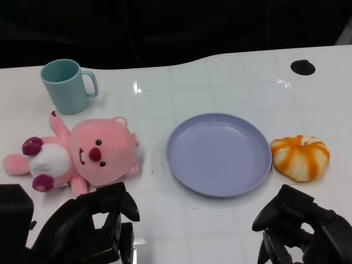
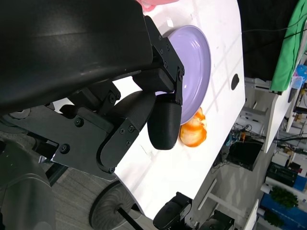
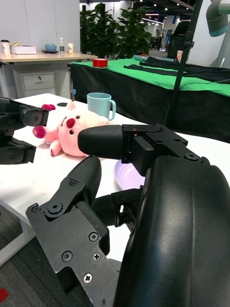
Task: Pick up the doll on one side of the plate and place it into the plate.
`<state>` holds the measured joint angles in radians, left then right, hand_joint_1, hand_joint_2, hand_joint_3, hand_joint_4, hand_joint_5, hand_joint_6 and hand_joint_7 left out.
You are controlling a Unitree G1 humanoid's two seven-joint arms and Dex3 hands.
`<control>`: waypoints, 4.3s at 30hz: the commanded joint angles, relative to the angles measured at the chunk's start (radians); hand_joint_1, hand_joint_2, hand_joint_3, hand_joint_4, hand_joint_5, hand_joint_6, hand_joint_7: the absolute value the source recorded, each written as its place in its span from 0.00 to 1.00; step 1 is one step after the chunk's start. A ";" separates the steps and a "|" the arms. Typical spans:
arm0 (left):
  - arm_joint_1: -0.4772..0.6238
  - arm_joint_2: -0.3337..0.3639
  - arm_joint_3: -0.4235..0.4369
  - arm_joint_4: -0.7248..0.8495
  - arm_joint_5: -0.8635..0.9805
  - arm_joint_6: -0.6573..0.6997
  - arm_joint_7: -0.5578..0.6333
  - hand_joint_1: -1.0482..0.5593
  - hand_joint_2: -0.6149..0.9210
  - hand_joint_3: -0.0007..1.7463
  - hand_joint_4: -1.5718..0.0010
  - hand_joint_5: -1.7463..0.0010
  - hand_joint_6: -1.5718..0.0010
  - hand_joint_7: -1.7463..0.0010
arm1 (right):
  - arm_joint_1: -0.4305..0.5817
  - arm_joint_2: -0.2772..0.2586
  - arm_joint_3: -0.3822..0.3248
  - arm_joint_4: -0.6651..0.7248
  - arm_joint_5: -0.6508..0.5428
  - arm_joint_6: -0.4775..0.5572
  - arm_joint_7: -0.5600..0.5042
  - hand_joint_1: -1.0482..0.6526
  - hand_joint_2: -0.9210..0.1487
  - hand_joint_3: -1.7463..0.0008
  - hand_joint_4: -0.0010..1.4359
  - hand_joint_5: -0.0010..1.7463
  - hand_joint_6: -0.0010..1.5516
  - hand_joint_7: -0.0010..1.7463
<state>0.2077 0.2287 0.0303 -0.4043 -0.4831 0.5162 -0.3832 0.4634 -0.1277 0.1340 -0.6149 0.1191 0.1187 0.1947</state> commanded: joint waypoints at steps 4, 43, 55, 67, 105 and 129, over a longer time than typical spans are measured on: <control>-0.008 0.011 0.012 0.015 0.001 -0.011 -0.011 0.61 0.66 0.84 0.41 0.00 0.47 0.09 | -0.003 -0.003 -0.002 -0.011 0.003 0.001 -0.002 0.47 0.29 0.36 0.42 1.00 0.31 0.89; 0.010 -0.049 0.044 -0.011 -0.015 -0.070 0.005 0.56 0.67 0.76 0.51 0.11 0.50 0.35 | -0.006 -0.004 -0.004 0.001 0.002 -0.001 -0.001 0.47 0.29 0.38 0.42 1.00 0.31 0.88; 0.000 -0.028 0.073 -0.048 0.067 -0.214 0.000 0.42 0.97 0.21 0.69 0.32 0.63 0.68 | -0.003 -0.003 0.005 -0.009 -0.006 -0.004 -0.005 0.48 0.29 0.37 0.42 1.00 0.32 0.88; -0.051 0.069 0.088 0.057 0.331 -0.563 -0.009 0.31 1.00 0.10 0.92 0.55 0.78 0.90 | -0.009 0.001 0.017 -0.009 -0.010 -0.004 -0.011 0.47 0.29 0.37 0.42 1.00 0.31 0.89; -0.449 0.368 -0.193 0.423 1.371 -0.387 0.088 0.17 1.00 0.03 1.00 0.91 0.90 0.99 | -0.007 -0.001 0.013 -0.027 -0.003 0.020 -0.011 0.46 0.30 0.37 0.42 1.00 0.32 0.88; -0.809 0.248 -0.462 1.198 1.316 -0.487 0.188 0.25 1.00 0.01 0.96 0.92 0.89 0.99 | 0.017 0.000 0.023 -0.058 -0.009 0.030 -0.018 0.47 0.30 0.37 0.42 1.00 0.32 0.89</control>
<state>-0.6016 0.4834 -0.4154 0.7462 0.8421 0.0427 -0.1951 0.4753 -0.1205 0.1569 -0.6587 0.1148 0.1443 0.1800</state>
